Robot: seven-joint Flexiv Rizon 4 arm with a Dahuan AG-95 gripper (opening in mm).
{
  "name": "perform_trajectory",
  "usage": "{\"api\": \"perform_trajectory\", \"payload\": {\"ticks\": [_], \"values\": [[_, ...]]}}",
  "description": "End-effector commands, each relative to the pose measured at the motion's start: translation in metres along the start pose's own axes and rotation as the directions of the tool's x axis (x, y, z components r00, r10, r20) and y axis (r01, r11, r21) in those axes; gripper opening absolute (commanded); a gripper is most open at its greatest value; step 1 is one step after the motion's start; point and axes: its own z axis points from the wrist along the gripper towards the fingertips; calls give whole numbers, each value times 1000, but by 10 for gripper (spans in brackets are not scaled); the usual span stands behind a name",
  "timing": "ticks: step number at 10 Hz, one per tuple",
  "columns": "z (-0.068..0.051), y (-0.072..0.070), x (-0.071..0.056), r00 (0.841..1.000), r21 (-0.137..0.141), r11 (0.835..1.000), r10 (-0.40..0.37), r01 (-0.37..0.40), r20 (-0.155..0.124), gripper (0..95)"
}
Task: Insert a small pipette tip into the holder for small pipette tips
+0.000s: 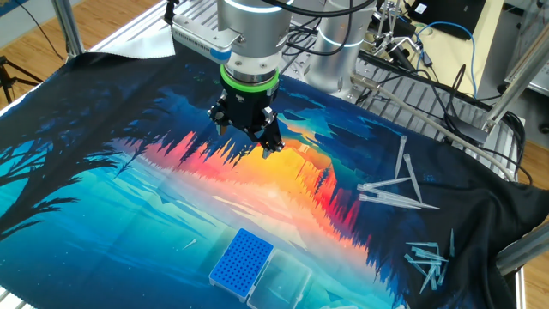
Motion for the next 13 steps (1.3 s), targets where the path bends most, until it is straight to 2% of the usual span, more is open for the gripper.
{"api": "perform_trajectory", "payload": {"ticks": [1, 3, 7, 11, 13], "values": [[0, 0, 0, 840, -81, 838, 542, -540, 9, 760], [1, 0, 2, 846, -86, 843, 533, -531, 6, 760], [2, 0, 8, 843, -86, 840, 538, -535, 5, 760], [3, 0, 9, 868, -85, 866, 496, -493, 11, 0], [3, 0, 9, 875, -82, 873, 484, -482, 14, 0]]}}
